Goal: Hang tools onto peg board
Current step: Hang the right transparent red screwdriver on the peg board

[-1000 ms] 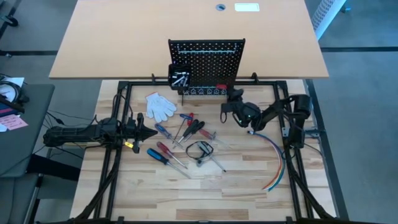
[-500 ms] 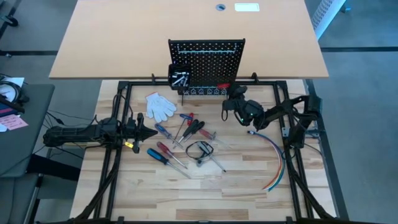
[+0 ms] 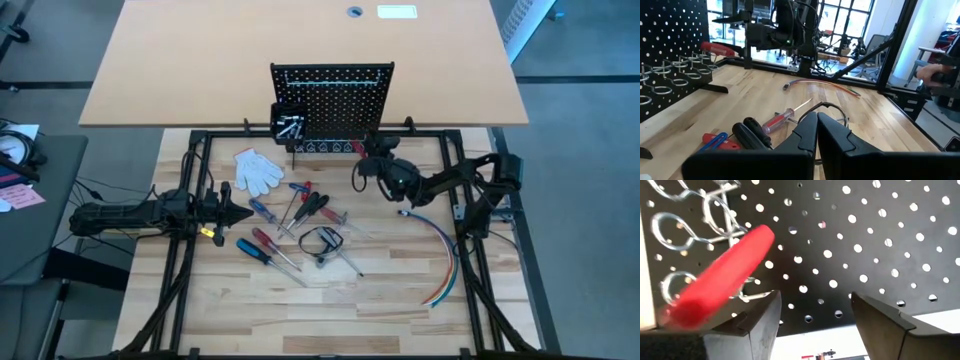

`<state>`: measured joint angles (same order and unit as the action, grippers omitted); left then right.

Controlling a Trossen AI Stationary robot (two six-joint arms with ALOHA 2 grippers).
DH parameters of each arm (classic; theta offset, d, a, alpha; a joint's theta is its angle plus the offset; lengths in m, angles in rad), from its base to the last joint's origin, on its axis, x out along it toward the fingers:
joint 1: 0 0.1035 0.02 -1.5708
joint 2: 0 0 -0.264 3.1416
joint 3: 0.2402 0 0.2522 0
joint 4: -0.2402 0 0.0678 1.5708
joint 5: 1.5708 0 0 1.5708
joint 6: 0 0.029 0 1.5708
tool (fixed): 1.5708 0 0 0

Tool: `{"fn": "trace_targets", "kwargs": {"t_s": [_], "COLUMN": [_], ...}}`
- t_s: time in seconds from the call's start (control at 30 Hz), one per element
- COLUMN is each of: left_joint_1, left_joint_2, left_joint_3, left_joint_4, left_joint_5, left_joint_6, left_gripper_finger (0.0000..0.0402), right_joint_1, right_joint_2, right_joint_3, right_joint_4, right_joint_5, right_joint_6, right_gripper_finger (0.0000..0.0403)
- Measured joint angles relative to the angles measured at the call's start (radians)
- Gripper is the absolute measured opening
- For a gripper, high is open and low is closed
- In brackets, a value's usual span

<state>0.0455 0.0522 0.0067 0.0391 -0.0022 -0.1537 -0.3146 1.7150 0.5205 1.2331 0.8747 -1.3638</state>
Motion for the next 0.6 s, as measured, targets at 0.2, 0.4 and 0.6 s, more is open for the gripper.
{"fn": "trace_targets", "kwargs": {"t_s": [0.2,0.4,0.6], "left_joint_1": [0.000,0.000,0.000], "left_joint_2": [0.000,0.000,0.000], "left_joint_3": [0.000,0.000,0.000], "left_joint_4": [-0.004,-0.004,-0.004], "left_joint_5": [0.000,0.000,0.000], "left_joint_6": [-0.001,-0.002,-0.012], "left_gripper_finger": [0.0009,0.0009,0.0009], "right_joint_1": [0.040,0.090,0.177], "right_joint_2": [-0.048,-0.161,-0.333], "right_joint_3": [0.000,0.000,0.000], "right_joint_4": [-0.049,-0.110,-0.396], "right_joint_5": [0.042,0.093,0.100], "right_joint_6": [0.033,0.093,0.385], "right_gripper_finger": [0.0248,0.0248,0.0248]}}
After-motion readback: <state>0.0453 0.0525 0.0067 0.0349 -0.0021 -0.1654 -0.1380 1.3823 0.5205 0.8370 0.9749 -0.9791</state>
